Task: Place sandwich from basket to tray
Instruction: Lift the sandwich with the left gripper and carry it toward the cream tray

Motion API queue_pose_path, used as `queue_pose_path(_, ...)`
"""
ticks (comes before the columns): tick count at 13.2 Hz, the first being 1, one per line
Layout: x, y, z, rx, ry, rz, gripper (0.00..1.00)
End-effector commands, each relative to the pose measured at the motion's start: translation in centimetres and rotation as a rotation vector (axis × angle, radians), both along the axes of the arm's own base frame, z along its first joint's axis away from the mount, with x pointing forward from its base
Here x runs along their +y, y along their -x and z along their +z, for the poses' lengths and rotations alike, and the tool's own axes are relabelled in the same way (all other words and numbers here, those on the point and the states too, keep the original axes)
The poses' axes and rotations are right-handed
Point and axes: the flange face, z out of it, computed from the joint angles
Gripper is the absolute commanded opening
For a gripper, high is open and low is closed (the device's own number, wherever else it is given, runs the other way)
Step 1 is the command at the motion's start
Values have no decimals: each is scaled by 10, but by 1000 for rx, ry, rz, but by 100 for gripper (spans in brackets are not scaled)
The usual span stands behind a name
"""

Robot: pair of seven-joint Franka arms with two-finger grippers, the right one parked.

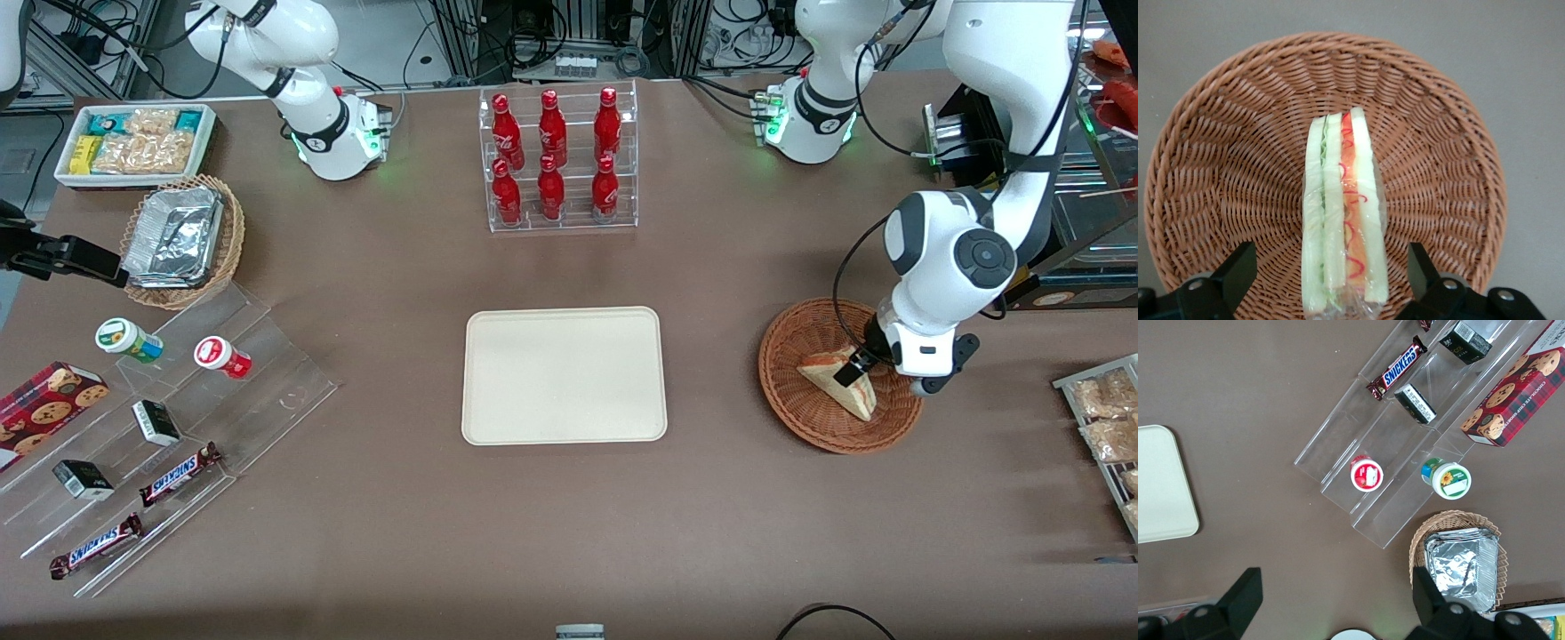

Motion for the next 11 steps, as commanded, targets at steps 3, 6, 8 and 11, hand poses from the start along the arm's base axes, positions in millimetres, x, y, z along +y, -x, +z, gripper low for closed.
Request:
queue_pose_path(3,-22,1,-19,-19,20,35,84)
queue_pose_path(6,-23,-2,-18,-24,22,62,25)
queue_pose_path(8,-24,-2,-18,-25,16,51,4)
queue_pose_path(11,-24,-8,-3,-38,13,38,0)
